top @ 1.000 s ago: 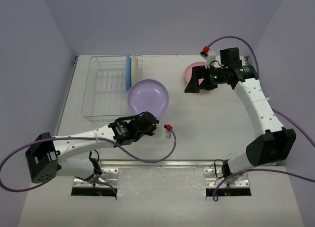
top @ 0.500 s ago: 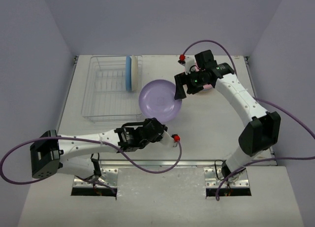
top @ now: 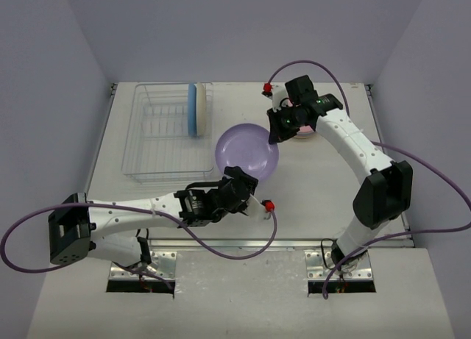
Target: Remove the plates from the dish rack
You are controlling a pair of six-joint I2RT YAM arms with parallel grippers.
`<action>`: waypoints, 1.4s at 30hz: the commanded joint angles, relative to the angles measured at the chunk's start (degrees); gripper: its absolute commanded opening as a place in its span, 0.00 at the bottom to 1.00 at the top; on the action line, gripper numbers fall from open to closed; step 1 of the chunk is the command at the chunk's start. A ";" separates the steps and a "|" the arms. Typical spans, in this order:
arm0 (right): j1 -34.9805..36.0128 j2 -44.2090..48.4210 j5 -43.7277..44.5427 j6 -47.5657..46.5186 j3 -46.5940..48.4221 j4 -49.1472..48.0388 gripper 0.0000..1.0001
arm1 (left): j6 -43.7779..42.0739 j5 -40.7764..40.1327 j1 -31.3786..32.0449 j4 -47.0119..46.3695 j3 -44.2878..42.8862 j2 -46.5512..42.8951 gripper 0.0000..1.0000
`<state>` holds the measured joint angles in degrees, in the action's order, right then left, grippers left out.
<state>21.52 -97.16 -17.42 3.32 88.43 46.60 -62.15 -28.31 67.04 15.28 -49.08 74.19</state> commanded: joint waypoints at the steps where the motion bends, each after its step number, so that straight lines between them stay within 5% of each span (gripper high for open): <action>1: -0.91 3.08 2.32 -0.88 0.02 -1.95 0.00 | 2.94 -2.64 -0.15 -2.90 -3.19 -0.89 0.88; 3: -2.98 3.10 2.36 -0.84 1.36 -1.94 0.00 | 4.64 -2.79 -1.07 -3.06 -3.95 -0.90 0.99; 14: -27.16 -8.86 -3.77 -0.25 14.16 -2.06 0.00 | 27.65 6.49 -18.79 4.72 -23.34 -3.80 1.00; 22: -29.70 -19.63 -2.74 1.65 20.85 -6.15 0.00 | 42.16 15.15 -30.86 12.62 -31.88 -4.48 1.00; 36: -29.69 -34.52 0.02 3.84 35.63 -7.49 0.03 | 50.89 22.61 -41.53 15.40 -25.37 -9.24 1.00; 38: -29.69 -34.67 1.26 3.72 35.67 -7.91 0.09 | 51.07 22.60 -41.72 15.32 -25.03 -9.08 1.00; 40: -29.69 -34.57 1.88 3.41 35.51 -7.85 0.48 | 51.47 22.44 -41.95 15.32 -25.12 -8.68 1.00; 42: -29.74 -33.35 2.94 3.18 34.82 -7.92 0.74 | 51.97 22.46 -42.35 15.35 -25.32 -8.36 1.00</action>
<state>-8.12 -132.94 -16.66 6.72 121.23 41.86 -12.49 -6.87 26.00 32.41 -74.11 66.63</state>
